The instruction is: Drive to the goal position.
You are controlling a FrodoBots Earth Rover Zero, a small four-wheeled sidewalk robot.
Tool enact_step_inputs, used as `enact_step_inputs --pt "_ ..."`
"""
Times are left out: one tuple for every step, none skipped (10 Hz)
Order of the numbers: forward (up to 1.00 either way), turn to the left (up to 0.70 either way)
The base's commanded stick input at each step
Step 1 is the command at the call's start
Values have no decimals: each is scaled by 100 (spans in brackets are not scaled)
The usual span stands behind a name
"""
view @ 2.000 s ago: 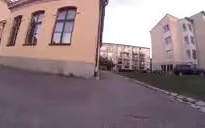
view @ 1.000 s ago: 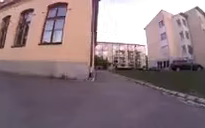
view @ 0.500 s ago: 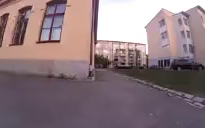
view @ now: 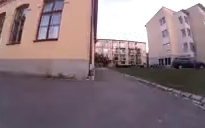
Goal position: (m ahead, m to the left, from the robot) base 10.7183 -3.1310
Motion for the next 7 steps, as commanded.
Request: enact_step_inputs --pt "50 -26" --pt "50 -51" --pt "50 -51" --pt "50 -51" --pt "50 -51" --pt "50 -51" --pt "50 -51"
